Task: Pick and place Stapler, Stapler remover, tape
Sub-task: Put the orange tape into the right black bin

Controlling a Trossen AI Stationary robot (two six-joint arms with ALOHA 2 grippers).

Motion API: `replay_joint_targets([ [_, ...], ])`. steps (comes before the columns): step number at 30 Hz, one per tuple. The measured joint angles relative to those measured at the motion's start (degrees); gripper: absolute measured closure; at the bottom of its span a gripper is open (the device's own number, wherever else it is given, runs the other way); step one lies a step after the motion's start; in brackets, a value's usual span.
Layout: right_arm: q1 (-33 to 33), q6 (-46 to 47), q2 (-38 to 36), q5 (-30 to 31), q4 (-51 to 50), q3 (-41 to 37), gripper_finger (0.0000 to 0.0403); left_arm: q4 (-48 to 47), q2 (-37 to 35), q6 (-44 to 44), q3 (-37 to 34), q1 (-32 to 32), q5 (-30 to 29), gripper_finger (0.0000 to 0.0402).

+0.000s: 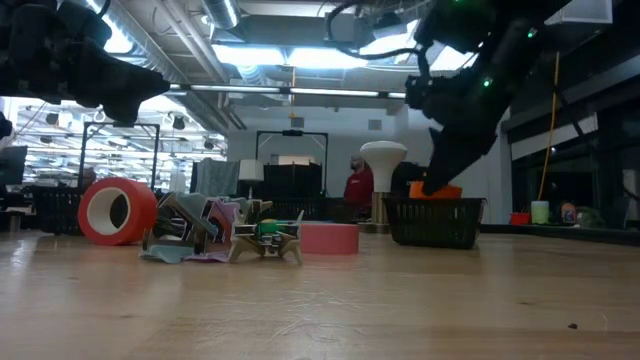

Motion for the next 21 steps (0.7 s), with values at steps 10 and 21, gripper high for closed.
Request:
replay_joint_targets([
  [10,-2.8,-1.4,1.4,-2.9,2.1,0.0,0.0359,0.0,0.0,0.0,0.0,0.0,0.0,0.0313],
  [21,-2.7,1.3,2.4,-2.9,3.3,0.0,0.0359,0.0,0.0,0.0,0.0,0.0,0.0,0.0313],
])
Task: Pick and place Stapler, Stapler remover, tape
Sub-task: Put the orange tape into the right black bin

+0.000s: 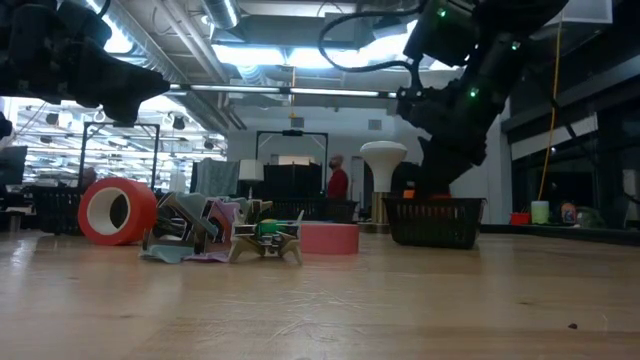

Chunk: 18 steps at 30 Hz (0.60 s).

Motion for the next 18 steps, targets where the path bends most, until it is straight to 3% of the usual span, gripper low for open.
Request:
replay_joint_targets([
  [8,0.0,-0.1,2.2,0.2,0.2,0.0,0.0355,0.0,0.0,0.0,0.0,0.0,0.0,0.0313],
  [18,0.0,-0.2,2.1,0.1,-0.2,0.0,0.0316,0.0,0.0,0.0,0.0,0.0,0.0,0.0313],
])
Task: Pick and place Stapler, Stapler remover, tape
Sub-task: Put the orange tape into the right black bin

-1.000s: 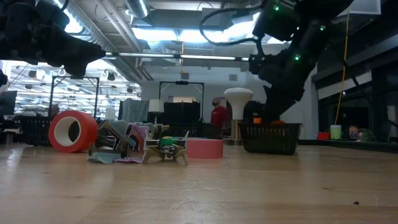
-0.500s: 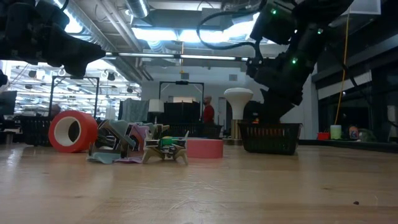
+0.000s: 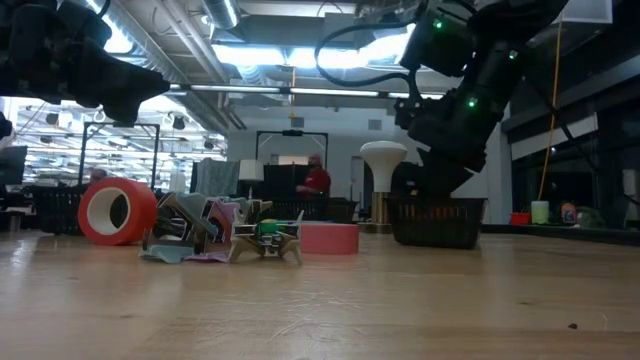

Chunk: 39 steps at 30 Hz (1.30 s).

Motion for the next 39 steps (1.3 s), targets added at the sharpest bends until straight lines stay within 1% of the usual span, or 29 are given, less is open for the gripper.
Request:
replay_joint_targets([
  [5,0.0,-1.1,0.0,0.0,-0.1,0.0,0.0320,0.0,0.0,0.0,0.0,0.0,0.0,0.0313],
  [11,0.0,-1.3,-0.1,0.0,-1.1,0.0,0.0365,0.0,0.0,0.0,0.0,0.0,0.0,0.0313],
  [14,0.0,-2.3,-0.1,0.0,-2.6,0.7,0.0365,0.0,0.0,0.0,0.0,0.0,0.0,0.0313],
  [16,0.0,-2.7,-0.1,0.0,-5.6,2.2,0.0365,0.0,0.0,0.0,0.0,0.0,0.0,0.0313],
  [18,0.0,-2.6,-0.1,1.4,-9.4,4.4,0.0363,0.0,0.0,0.0,0.0,0.0,0.0,0.0313],
  [20,0.0,-2.6,-0.1,2.8,-13.4,6.6,0.0354,0.0,0.0,0.0,0.0,0.0,0.0,0.0313],
  [22,0.0,-2.7,-0.1,3.0,-15.1,8.1,0.0347,0.0,0.0,0.0,0.0,0.0,0.0,0.0313],
  [29,0.0,-4.0,-0.1,3.9,-14.6,7.6,0.0362,0.0,0.0,0.0,0.0,0.0,0.0,0.0313],
  [35,0.0,-2.6,-0.1,3.1,-13.5,6.2,0.0342,0.0,0.0,0.0,0.0,0.0,0.0,0.0313],
  [39,0.0,-2.4,-0.1,2.2,-11.1,4.8,0.0345,0.0,0.0,0.0,0.0,0.0,0.0,0.0313],
])
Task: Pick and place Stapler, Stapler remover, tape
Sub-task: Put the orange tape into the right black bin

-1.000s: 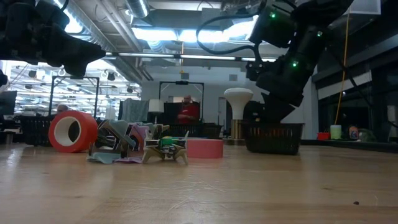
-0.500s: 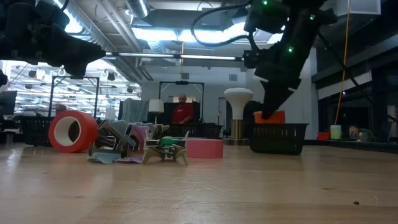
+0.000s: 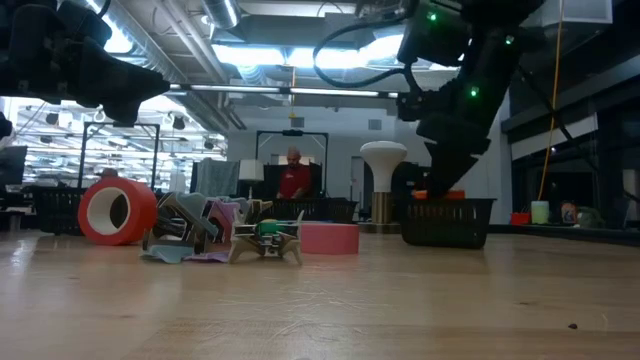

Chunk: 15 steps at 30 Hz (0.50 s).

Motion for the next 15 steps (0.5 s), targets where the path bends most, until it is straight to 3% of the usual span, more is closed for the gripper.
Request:
replay_joint_targets([
  [5,0.0,-0.1,0.0,-1.8,4.0,-2.0,0.0357,0.0,0.0,0.0,0.0,0.0,0.0,0.0313],
  [15,0.0,1.3,0.0,-2.4,4.3,-2.4,0.0336,0.0,0.0,0.0,0.0,0.0,0.0,0.0313],
])
